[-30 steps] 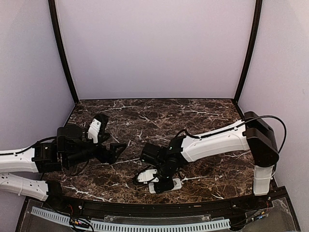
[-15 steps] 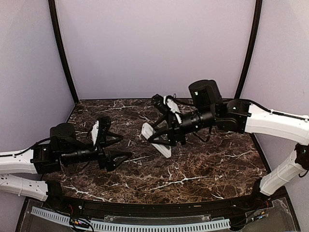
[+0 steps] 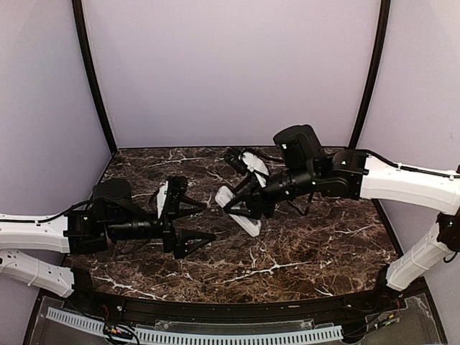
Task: Load the batteries into the remote control
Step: Place the remote control at the center of the board.
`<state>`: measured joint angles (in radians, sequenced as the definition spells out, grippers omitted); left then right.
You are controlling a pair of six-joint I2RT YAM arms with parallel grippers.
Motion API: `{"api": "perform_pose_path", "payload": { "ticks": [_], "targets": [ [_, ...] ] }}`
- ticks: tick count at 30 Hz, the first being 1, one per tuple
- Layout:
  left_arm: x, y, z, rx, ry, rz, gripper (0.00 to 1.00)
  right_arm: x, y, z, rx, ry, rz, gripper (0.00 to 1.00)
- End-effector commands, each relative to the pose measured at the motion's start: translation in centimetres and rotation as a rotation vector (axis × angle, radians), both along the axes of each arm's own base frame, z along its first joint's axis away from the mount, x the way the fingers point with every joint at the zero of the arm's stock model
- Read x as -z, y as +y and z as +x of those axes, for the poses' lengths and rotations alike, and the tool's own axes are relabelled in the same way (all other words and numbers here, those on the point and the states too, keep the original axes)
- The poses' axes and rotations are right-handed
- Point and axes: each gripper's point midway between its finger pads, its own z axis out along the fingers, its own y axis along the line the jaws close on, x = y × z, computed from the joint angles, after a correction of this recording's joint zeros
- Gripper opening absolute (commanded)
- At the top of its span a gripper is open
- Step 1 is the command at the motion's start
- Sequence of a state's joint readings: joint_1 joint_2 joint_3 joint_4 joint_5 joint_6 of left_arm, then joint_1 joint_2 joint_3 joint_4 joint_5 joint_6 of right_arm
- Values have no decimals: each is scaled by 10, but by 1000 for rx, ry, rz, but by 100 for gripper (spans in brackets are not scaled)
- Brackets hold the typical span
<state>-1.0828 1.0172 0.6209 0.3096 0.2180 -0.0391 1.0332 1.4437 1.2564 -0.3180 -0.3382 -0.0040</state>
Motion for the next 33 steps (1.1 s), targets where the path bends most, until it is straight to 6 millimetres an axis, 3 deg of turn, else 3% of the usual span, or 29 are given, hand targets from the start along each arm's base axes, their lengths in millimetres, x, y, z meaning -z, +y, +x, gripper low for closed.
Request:
{"api": "perform_pose_path", "payload": {
  "ticks": [1,4,8,13,17,22,26,29,33],
  "targets": [
    [-7,18,9,-102,-9,-43,91,56,-30,16,110,-24,-259,23],
    [-9,43,26,-260,-22,-69,92,107,-40,11,119,20,-404,23],
    [-10,65,35,-363,-48,-79,92,166,-39,-2,100,57,-557,24],
    [-3,68,37,-382,-47,-30,92,217,-31,-17,54,78,-702,24],
    [0,66,39,-388,-44,-15,92,243,-29,-27,10,90,-779,26],
    [1,67,40,-389,-56,-3,92,255,-28,-38,-34,112,-801,35],
    [2,68,40,-392,-61,7,92,254,-28,-39,-34,117,-807,56],
    [3,67,39,-384,-62,11,92,242,-22,-39,-41,115,-785,66],
    [4,64,39,-375,-62,16,93,211,-7,-39,-54,99,-705,71]
  ]
}}
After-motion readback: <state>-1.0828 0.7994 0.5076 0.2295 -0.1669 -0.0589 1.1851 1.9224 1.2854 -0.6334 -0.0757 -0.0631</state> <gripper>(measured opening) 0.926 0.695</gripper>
